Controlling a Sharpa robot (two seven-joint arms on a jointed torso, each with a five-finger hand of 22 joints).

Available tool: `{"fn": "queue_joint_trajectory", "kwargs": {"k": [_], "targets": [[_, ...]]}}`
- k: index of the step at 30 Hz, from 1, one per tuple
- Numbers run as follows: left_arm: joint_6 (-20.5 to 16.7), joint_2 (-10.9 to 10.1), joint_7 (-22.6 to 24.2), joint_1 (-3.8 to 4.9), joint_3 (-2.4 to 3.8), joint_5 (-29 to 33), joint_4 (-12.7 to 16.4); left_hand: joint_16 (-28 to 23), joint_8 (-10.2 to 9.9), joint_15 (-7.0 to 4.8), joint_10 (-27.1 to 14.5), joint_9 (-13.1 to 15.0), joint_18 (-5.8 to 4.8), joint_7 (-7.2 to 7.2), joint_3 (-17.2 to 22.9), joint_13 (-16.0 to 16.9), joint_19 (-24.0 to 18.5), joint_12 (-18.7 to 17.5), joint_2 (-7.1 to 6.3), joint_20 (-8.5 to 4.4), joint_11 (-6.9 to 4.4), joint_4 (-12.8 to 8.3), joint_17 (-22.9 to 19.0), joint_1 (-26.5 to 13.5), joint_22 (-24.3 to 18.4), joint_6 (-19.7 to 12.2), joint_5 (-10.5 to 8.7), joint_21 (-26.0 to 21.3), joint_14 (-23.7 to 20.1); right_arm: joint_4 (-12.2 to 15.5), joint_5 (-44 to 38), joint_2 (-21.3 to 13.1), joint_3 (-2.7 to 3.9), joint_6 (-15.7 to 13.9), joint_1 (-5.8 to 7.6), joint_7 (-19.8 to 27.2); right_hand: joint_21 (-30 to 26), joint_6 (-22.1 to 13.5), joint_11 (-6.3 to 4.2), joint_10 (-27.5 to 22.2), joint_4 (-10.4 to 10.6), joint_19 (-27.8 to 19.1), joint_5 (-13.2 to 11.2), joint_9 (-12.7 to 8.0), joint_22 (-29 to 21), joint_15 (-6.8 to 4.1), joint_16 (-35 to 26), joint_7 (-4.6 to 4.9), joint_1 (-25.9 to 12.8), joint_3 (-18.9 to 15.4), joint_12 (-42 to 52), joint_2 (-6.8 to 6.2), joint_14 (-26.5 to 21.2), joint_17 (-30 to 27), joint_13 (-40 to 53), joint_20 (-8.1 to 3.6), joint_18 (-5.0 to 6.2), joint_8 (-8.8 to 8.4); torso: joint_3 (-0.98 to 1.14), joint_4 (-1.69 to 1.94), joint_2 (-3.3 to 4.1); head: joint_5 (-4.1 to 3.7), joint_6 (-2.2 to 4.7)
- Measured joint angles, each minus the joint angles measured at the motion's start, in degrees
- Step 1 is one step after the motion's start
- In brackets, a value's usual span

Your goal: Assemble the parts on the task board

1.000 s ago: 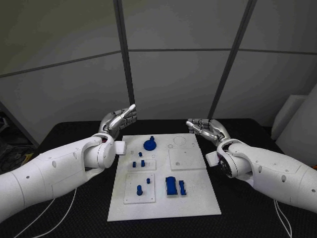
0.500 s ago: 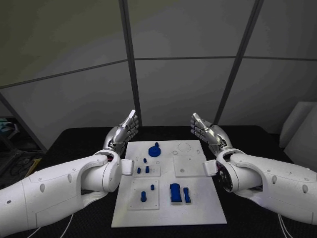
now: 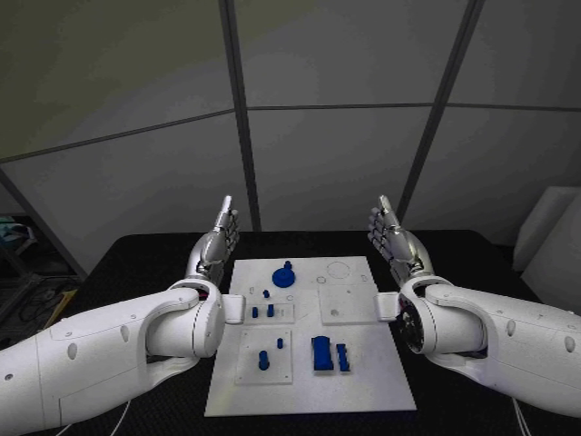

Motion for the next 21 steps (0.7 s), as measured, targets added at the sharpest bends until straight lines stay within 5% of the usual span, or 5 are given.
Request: {"fn": "queue_joint_trajectory", "kwargs": {"k": [14,18,21], "targets": [[-0.8,0.0,0.1,0.00,0.00,0.0,0.0,0.0,0.0,-0.04,-4.8,0.0,0.02,0.03,-0.6,0.0,-5.1,0.0,0.18,-0.58,-0.17,0.0,0.0,-6.4,-0.9,-4.6,-0.22,0.0,-4.4,0.0,0.9,0.0,0.00,-0.8,0.00,0.5,0.0,-4.9,-0.03,-5.3,-0.3,-4.5,-0.2,0.0,-0.3,-0.04,0.0,-0.17,-8.0,0.0,0.0,0.01,-5.1,0.0,0.0,-0.60,-0.53,0.00,0.00,0.01,0.00,0.00,0.00],[-0.9,0.0,0.1,0.00,0.00,0.0,0.0,-0.2,0.0,-0.15,-10.9,0.0,0.04,-0.03,-0.6,0.0,-7.2,0.0,0.03,-0.65,-0.14,0.0,0.0,-12.8,-1.0,-10.8,-0.22,0.0,-10.2,0.0,1.0,0.0,0.00,-0.8,0.00,0.5,0.0,-5.9,-0.18,-6.2,-0.3,-5.2,-0.2,0.0,-0.3,-0.01,0.0,-0.13,-9.3,0.0,0.0,-0.15,-6.1,0.0,0.0,-0.48,-0.88,0.00,0.00,0.01,0.00,0.00,0.01],[-0.9,0.0,0.1,0.00,0.00,0.0,0.0,-0.2,0.0,-0.16,-11.3,0.0,0.04,-0.01,-0.6,0.0,-7.2,0.0,0.09,-0.65,-0.11,0.0,0.0,-15.0,-1.0,-11.2,-0.22,0.0,-10.4,0.0,1.0,0.0,-0.01,-0.9,0.00,0.6,0.0,-10.6,-0.13,-11.5,-0.3,-10.0,-0.2,0.0,-0.4,0.01,0.0,-0.09,-13.2,0.0,0.0,-0.04,-10.9,0.0,0.0,-0.58,-0.87,0.00,0.00,0.01,0.00,-0.01,0.00]]}}
